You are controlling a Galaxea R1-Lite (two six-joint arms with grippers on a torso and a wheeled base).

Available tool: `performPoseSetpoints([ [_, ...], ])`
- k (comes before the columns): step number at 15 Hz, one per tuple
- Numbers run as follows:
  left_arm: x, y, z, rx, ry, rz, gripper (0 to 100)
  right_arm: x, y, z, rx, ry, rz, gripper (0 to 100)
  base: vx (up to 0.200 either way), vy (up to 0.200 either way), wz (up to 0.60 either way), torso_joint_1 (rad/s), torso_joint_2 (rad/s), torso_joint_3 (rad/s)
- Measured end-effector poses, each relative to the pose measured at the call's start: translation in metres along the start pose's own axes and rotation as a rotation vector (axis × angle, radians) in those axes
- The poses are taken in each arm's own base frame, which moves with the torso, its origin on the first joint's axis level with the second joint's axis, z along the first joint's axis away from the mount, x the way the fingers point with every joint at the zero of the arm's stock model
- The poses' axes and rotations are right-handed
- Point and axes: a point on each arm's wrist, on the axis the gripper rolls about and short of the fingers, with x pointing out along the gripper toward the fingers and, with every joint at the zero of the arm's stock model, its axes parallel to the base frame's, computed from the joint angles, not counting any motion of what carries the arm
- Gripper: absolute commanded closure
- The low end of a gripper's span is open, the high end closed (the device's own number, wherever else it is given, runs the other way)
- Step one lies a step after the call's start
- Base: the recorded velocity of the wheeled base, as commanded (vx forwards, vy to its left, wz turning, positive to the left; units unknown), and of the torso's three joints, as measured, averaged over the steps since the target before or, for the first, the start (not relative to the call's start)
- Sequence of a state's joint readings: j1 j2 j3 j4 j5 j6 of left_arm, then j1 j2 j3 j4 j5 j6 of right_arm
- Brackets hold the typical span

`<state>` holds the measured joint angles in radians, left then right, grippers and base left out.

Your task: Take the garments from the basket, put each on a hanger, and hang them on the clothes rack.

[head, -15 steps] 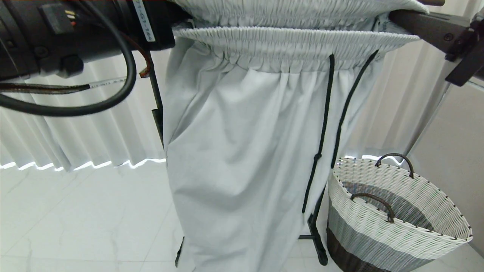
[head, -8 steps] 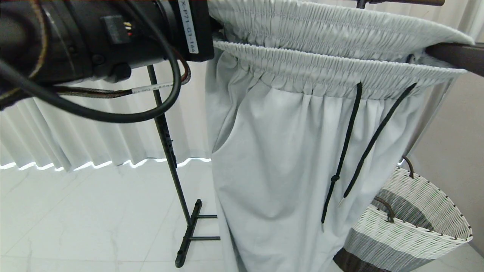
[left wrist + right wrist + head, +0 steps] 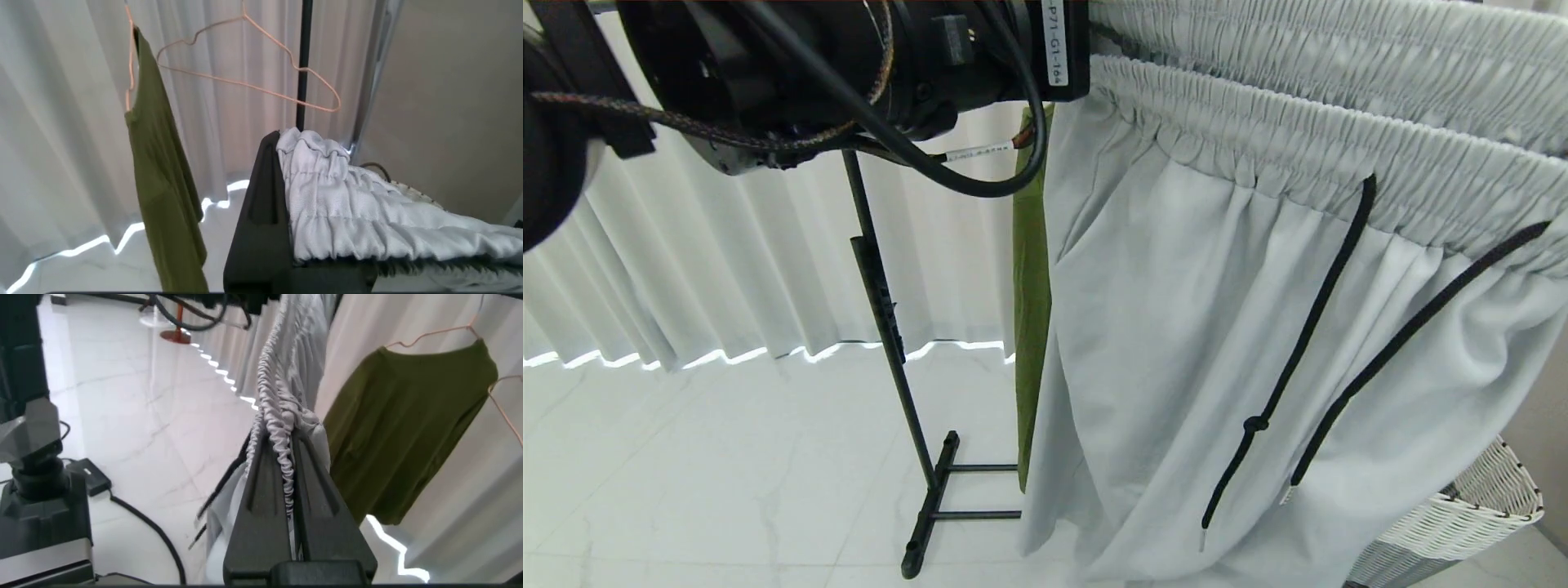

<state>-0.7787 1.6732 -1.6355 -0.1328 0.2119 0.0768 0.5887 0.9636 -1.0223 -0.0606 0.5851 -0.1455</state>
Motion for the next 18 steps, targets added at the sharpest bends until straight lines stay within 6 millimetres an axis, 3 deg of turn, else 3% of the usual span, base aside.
performPoseSetpoints([
  [3,0.001,0.002,-0.010,0.013,0.062,0.006,100,-0.002,0.001,0.001,-0.003,-0.003,-0.010,100,0.000,0.000,0.00,0.000,0.00,0.000],
  [5,-0.012,0.009,-0.018,0.021,0.188,0.011,100,-0.001,-0.002,0.001,-0.006,0.000,-0.034,100,0.000,0.000,0.00,0.000,0.00,0.000],
  [8,-0.044,0.021,-0.013,0.000,0.268,0.026,100,0.007,-0.014,0.002,-0.015,0.003,-0.079,100,0.000,0.000,0.00,0.000,0.00,0.000],
  [15,-0.129,0.035,-0.010,0.008,0.302,0.019,100,0.060,-0.056,0.009,-0.060,-0.058,-0.090,100,0.000,0.000,0.00,0.000,0.00,0.000],
  [18,-0.145,0.037,-0.006,0.020,0.274,0.011,100,0.076,-0.066,0.008,-0.052,-0.052,-0.080,100,0.000,0.000,0.00,0.000,0.00,0.000],
])
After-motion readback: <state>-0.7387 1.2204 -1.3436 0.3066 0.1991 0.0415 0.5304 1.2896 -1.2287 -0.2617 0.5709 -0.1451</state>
